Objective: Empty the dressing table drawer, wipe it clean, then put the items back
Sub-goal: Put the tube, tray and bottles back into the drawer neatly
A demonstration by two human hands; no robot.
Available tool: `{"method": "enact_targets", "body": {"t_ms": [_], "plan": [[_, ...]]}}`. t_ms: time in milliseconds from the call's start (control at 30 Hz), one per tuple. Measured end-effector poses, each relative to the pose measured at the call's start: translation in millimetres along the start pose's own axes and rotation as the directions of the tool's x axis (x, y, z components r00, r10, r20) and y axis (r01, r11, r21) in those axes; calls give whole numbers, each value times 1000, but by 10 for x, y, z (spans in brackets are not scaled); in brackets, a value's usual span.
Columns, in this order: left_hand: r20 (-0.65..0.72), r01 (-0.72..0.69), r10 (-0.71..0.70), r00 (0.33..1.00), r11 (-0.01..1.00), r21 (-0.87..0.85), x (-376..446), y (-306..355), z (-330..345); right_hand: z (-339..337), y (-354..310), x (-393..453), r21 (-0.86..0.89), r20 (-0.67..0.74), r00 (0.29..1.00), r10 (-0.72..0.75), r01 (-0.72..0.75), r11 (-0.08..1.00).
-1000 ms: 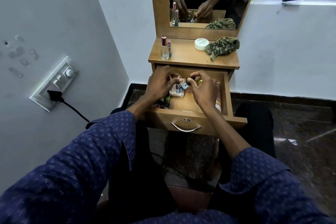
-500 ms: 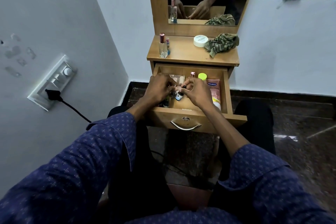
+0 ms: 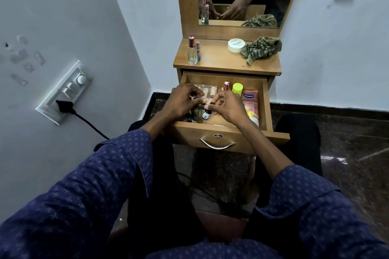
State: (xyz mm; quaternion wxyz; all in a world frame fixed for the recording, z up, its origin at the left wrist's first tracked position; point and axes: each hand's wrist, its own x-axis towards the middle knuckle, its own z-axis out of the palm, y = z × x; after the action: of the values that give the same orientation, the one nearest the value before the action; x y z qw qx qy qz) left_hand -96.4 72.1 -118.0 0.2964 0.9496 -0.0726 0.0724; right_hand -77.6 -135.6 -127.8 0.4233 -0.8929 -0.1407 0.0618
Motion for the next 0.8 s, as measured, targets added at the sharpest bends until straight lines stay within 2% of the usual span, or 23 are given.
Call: {"method": "enact_targets", "body": {"t_ms": [233,533,800], "plan": [[-195,50,-55,979,998,-35,-84,-13,-136,80,-107,21,-131,0,1000,-24,24,991],[-199,100,-102,975,995,-16,-164,-206,-112,148,-220,12,-230,-26,998,54,-58,971],[-138,67,-46,989,986,151,-195,-128,-86,346,-429,-2,-325,-85,994,69,-93,941]]}}
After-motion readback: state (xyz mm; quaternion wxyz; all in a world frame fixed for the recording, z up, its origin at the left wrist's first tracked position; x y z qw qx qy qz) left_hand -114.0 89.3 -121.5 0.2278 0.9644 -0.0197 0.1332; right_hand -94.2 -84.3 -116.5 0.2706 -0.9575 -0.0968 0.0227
